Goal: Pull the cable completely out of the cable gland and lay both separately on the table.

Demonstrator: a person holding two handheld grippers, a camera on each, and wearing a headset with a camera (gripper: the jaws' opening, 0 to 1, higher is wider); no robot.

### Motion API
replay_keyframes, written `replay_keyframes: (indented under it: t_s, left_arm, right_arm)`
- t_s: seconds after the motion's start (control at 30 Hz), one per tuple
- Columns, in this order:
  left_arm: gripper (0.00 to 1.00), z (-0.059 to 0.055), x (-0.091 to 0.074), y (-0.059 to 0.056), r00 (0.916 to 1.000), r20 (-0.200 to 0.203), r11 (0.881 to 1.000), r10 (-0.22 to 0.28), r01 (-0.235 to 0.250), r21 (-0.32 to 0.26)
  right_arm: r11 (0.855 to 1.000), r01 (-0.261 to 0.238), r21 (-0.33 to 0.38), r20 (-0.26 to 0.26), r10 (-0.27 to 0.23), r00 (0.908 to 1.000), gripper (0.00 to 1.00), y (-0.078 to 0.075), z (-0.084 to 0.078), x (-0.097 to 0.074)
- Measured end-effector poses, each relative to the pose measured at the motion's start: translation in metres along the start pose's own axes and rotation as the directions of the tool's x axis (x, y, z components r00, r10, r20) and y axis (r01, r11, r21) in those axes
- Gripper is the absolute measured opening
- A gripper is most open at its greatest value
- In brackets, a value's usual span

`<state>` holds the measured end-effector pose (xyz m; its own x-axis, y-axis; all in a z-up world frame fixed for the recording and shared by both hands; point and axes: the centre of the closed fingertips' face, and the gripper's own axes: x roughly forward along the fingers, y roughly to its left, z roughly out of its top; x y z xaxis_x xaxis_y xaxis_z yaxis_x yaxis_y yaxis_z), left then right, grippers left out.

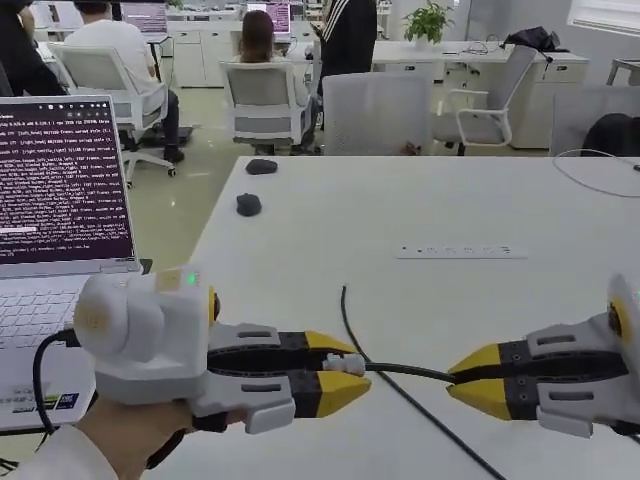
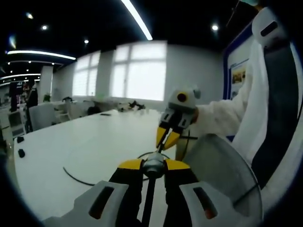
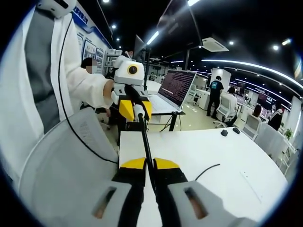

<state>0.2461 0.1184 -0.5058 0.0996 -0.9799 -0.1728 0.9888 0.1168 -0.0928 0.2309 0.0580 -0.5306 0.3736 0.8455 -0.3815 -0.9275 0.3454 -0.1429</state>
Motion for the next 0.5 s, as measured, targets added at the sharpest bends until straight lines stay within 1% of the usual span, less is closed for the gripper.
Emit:
replay_keyframes:
  t_s: [0.3, 0.37, 0.43, 0.5]
  left_arm:
    - [0.17, 0.009, 0.005, -0.008, 0.9999, 0.001, 1.000, -0.015, 0.015, 0.025]
    - [0.17, 0.010, 0.007, -0.011, 0.9997, 0.001, 0.999, -0.024, 0.024, 0.031]
    - [0.17, 0.009, 0.011, -0.014, 0.9995, -0.012, 0.999, -0.030, 0.030, 0.042]
    - [0.17, 0.006, 0.014, -0.018, 0.9989, -0.034, 0.998, -0.033, 0.035, 0.059]
  right_arm:
    - [1.000, 0.010, -0.005, 0.000, -0.010, 1.0000, 0.04, 0.001, -0.002, -0.005]
    - [1.000, 0.025, -0.006, 0.003, -0.025, 0.9997, 0.05, -0.001, -0.002, -0.007]
    - [1.000, 0.026, 0.001, 0.024, -0.026, 0.9994, 0.10, 0.000, 0.001, -0.010]
    - [1.000, 0.027, -0.009, 0.029, -0.027, 0.9992, 0.14, 0.002, 0.004, -0.011]
